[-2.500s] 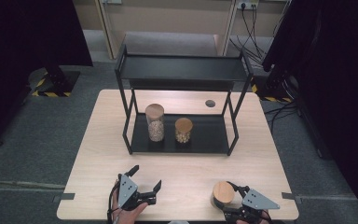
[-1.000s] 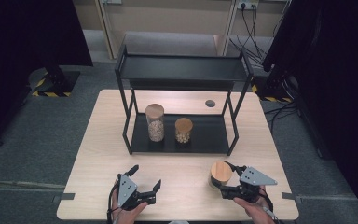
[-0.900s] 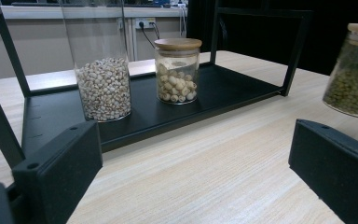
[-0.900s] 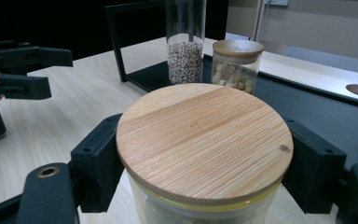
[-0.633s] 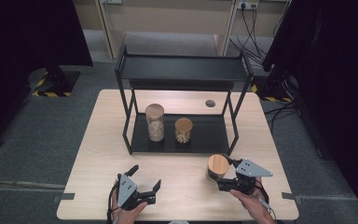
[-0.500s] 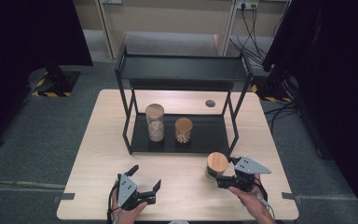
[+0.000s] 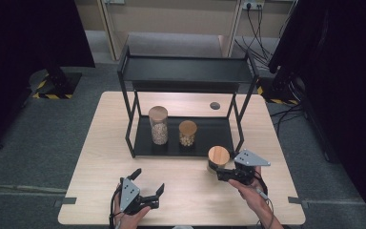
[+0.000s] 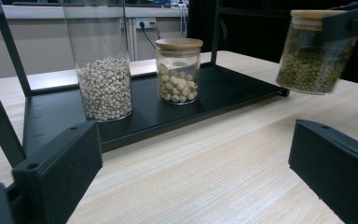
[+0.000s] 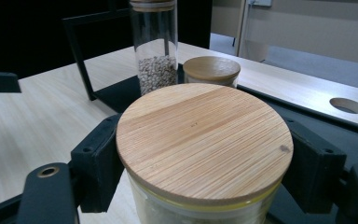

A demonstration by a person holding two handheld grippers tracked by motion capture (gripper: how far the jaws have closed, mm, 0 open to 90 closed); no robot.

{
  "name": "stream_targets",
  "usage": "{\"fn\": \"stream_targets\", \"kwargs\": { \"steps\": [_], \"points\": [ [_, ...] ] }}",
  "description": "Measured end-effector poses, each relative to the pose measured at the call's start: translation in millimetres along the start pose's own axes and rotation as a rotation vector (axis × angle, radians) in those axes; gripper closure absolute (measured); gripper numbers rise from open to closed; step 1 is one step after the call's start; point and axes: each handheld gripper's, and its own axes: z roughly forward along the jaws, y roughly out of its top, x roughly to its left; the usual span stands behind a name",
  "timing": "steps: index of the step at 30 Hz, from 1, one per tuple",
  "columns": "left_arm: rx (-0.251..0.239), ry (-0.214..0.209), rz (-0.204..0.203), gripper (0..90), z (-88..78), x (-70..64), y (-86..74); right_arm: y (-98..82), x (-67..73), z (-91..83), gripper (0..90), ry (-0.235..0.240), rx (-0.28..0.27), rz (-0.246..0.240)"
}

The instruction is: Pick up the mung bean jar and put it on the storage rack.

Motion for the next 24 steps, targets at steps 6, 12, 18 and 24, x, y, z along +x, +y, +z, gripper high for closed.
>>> {"fn": "stream_targets", "kwargs": {
  "steps": [6, 12, 18, 24],
  "points": [
    [0.0, -0.001, 0.001, 2.0, 0.1, 0.0, 0.0, 5.4, -2.8, 10.9, 23.9, -0.017, 0.003, 0.004],
    [-0.001, 0.0, 0.002, 2.0, -0.3, 0.2, 0.1, 9.6, -3.5, 21.9, 23.9, -0.043, 0.011, 0.003],
    [0.0, -0.001, 0.003, 2.0, 0.1, 0.3, -0.1, 12.9, -6.4, 32.4, 23.9, -0.07, 0.008, 0.003],
    [0.0, -0.001, 0.003, 2.0, 0.0, 0.4, 0.0, 16.1, -8.8, 40.8, 23.9, -0.086, 0.008, 0.01]
  ]
}}
